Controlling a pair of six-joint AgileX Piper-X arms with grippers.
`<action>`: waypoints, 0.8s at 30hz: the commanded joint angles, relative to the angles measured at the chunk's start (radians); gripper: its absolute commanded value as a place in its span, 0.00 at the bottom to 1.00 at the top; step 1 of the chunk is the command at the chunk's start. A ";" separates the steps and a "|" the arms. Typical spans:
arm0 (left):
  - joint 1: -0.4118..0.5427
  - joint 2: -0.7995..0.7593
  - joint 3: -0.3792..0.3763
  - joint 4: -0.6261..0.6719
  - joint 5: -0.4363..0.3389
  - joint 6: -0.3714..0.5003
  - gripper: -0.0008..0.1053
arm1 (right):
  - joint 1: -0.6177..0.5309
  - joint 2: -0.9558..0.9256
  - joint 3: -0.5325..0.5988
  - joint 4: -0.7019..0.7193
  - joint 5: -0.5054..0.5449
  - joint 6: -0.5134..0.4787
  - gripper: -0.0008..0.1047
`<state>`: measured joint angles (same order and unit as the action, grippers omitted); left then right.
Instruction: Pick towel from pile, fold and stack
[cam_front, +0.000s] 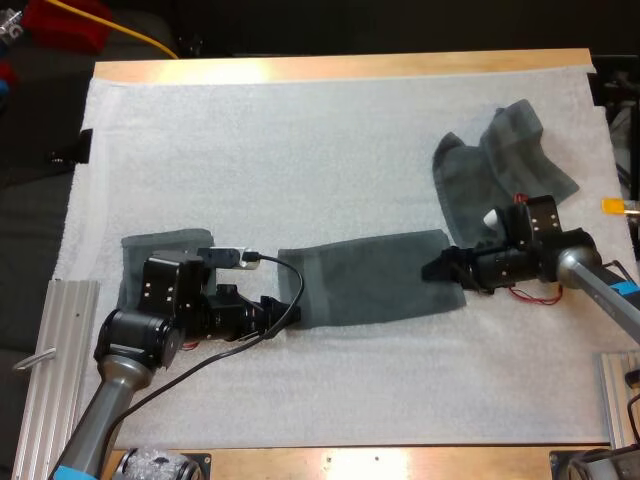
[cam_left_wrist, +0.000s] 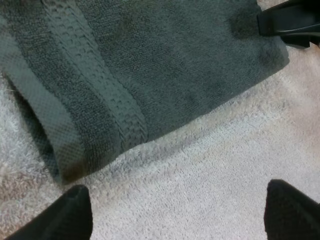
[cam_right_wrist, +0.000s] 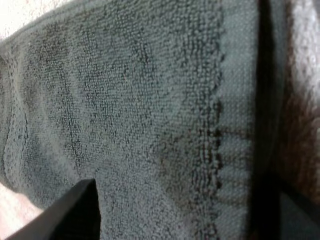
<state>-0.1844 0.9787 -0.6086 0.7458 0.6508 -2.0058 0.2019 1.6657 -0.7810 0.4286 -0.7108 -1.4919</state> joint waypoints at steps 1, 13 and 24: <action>0.002 -0.008 -0.002 -0.002 0.013 0.006 0.66 | 0.002 -0.002 -0.008 0.002 0.003 0.012 0.59; 0.002 -0.008 -0.002 -0.002 0.021 0.006 0.66 | 0.002 -0.002 -0.008 0.051 0.082 0.012 0.05; 0.002 -0.008 -0.002 -0.002 0.021 0.006 0.66 | 0.002 -0.028 -0.008 0.188 0.218 -0.061 0.01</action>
<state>-0.1844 0.9787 -0.6086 0.7458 0.6642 -2.0058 0.2019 1.6542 -0.7810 0.5792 -0.5395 -1.5268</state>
